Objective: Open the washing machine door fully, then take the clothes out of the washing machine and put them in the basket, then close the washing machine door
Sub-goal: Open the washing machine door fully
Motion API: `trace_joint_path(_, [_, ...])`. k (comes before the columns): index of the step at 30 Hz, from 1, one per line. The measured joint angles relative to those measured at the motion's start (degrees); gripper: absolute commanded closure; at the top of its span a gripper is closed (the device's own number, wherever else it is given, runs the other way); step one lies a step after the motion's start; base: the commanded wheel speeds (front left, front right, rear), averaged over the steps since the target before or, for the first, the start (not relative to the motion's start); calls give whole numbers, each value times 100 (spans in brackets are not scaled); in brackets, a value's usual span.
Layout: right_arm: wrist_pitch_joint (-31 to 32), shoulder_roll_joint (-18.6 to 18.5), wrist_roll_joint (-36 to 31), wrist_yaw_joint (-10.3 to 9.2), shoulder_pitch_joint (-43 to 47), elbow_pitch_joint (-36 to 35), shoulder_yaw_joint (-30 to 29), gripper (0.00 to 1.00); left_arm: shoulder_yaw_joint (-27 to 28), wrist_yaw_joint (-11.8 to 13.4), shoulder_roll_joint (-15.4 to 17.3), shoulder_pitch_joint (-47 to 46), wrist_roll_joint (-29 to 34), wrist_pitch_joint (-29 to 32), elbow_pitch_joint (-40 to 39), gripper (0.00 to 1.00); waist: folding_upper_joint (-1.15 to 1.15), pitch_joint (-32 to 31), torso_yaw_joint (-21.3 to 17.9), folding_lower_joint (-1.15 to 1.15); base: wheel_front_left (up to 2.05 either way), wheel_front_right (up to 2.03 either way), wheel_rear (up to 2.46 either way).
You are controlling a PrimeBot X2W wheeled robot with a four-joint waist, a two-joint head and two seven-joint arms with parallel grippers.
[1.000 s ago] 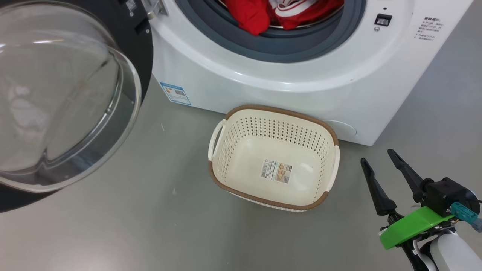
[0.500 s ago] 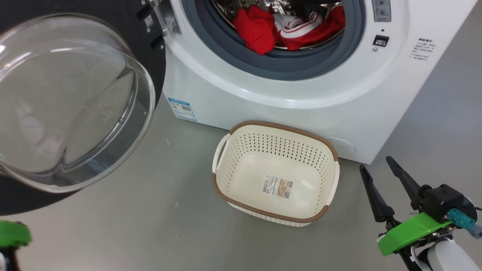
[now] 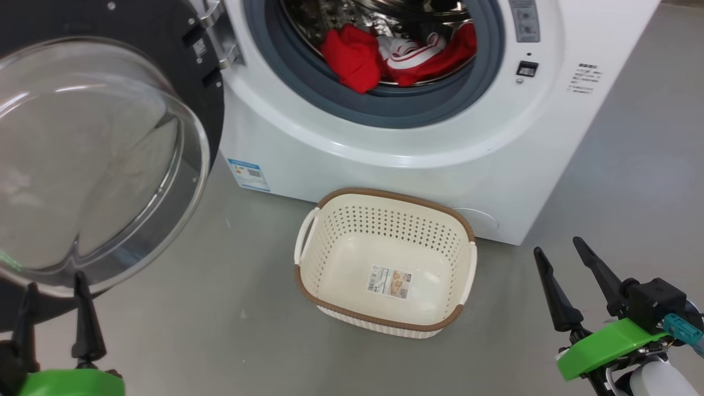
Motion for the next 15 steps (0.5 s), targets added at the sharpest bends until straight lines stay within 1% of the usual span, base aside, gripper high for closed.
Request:
trace_joint_path(4, [0,42,0,0,10,-25,-53,0,-299,0,3,120,-80,0,-102,0,0,-24,-147,0,0,0,0])
trace_joint_path(14, [0,73,0,0,13,-78,-179,0,-892,0,64,269,-297,0,-388,0,0,-61,-634,0,0,0,0])
trace_joint_path(15, [0,73,0,0,13,-78,-179,0,-892,0,64,269,-297,0,-388,0,0,-61,-634,0,0,0,0])
